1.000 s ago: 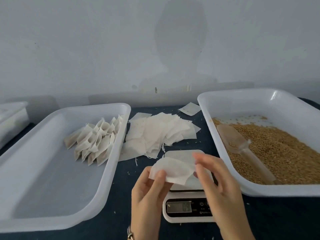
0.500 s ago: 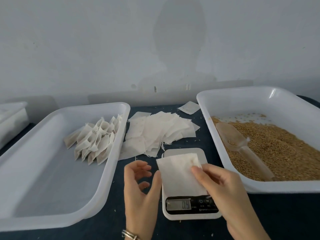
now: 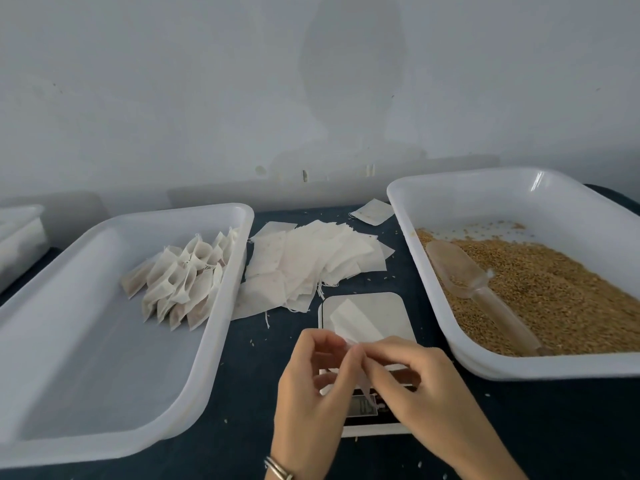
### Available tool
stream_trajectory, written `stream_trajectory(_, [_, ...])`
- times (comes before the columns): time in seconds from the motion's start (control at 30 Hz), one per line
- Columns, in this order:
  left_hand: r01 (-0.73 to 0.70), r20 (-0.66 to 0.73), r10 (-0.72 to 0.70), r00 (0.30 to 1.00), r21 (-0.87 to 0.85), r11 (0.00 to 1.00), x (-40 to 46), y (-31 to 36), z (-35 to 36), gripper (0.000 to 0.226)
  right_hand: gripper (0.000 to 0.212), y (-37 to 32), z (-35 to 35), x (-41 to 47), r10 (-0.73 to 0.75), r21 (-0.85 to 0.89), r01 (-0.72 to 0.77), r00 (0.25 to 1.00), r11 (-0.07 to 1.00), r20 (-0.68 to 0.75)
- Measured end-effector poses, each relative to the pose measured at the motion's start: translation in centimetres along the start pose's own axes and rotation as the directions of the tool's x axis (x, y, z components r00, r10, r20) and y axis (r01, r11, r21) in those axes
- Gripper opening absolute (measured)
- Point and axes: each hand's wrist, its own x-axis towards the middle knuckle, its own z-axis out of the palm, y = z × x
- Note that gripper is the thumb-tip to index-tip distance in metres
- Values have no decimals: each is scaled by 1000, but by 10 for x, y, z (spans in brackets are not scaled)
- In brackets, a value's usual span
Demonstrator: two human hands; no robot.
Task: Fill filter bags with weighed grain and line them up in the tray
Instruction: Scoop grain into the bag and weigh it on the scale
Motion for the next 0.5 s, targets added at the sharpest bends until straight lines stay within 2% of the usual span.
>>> stream_trajectory(0.37, [11, 0, -11, 1000, 65, 998, 2, 3, 0, 9, 12, -1, 1, 0, -27, 8, 28, 998, 1000, -50])
stream_trajectory(0.5, [8, 18, -10, 1000, 132, 991, 4, 5, -1, 16, 9, 4, 3, 1, -59, -147, 31, 980, 989, -190])
